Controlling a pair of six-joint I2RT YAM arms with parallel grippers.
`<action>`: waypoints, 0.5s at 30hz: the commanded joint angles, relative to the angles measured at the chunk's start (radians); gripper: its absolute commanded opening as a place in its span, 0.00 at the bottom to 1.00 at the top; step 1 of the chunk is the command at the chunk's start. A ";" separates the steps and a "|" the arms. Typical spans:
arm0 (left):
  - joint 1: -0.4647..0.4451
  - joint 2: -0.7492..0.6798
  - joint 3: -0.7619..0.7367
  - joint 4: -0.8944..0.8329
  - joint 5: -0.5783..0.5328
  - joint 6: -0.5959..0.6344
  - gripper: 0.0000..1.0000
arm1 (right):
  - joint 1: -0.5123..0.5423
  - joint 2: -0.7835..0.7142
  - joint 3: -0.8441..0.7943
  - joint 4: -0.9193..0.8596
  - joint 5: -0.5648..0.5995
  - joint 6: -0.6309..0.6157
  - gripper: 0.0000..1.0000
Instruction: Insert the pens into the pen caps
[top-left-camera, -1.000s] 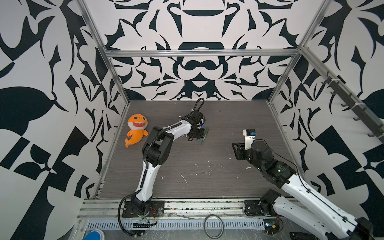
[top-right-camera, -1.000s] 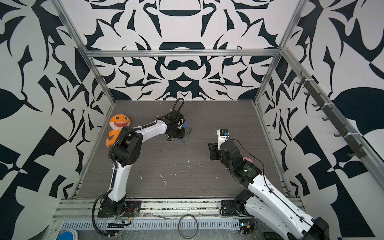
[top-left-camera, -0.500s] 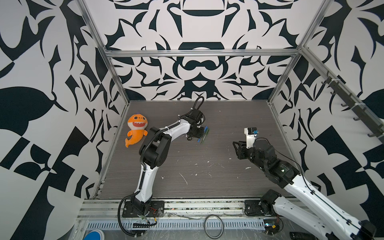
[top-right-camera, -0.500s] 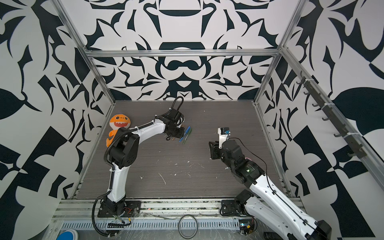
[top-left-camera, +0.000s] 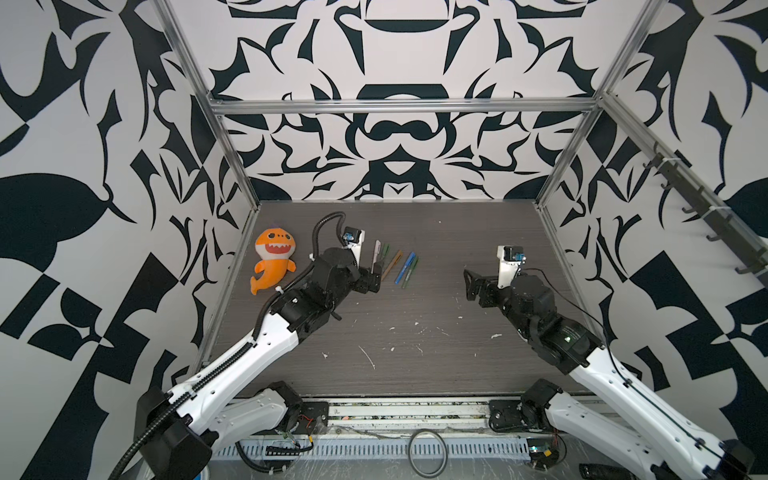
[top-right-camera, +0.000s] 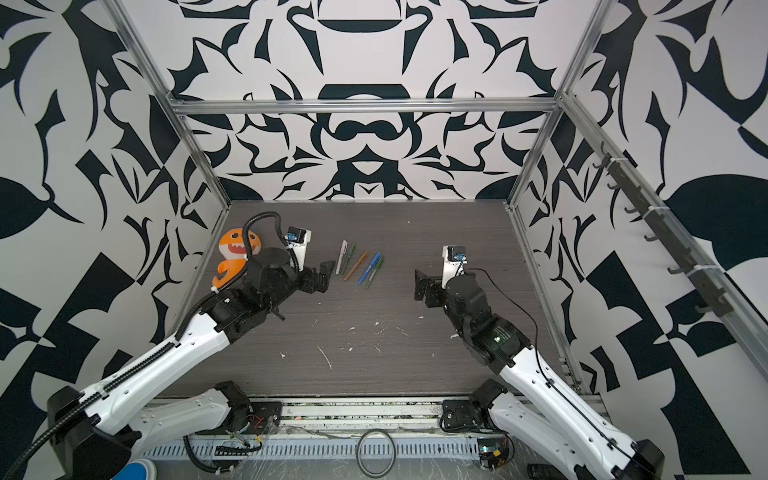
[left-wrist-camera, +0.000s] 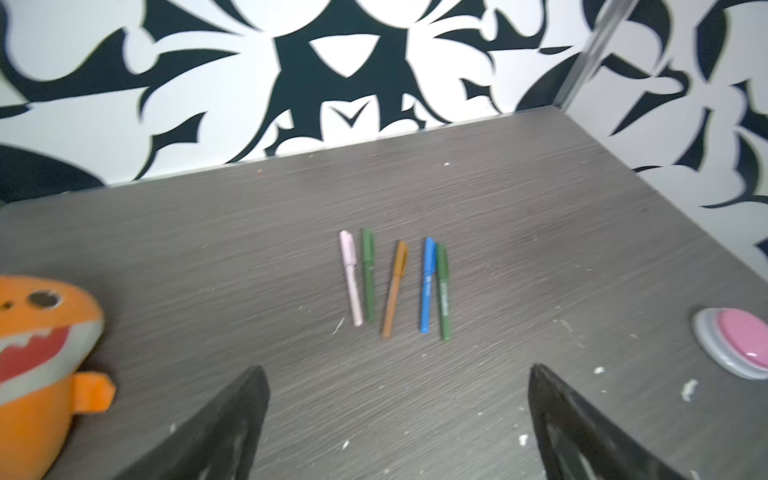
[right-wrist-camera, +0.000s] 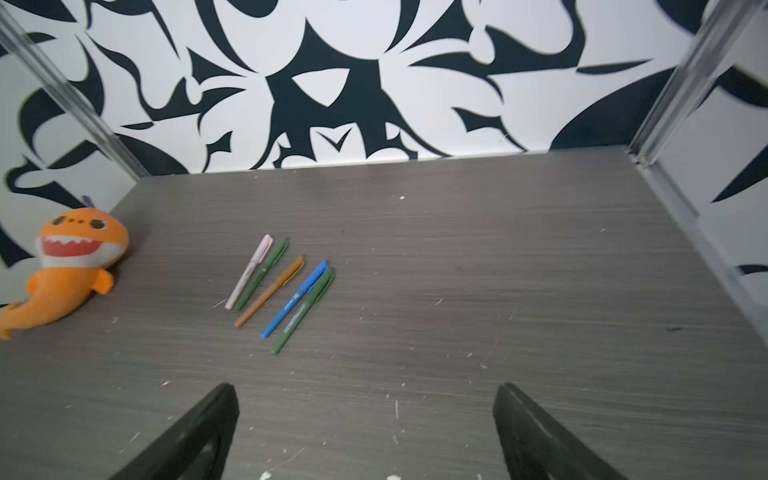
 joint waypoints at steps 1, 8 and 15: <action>0.002 -0.064 -0.131 0.045 -0.226 -0.049 0.99 | -0.010 0.018 -0.081 0.216 0.123 -0.171 0.99; 0.137 -0.115 -0.498 0.631 -0.232 0.276 0.99 | -0.123 0.162 -0.143 0.471 0.105 -0.280 0.99; 0.465 0.012 -0.650 0.955 -0.007 0.237 0.99 | -0.223 0.216 -0.218 0.601 0.013 -0.577 0.99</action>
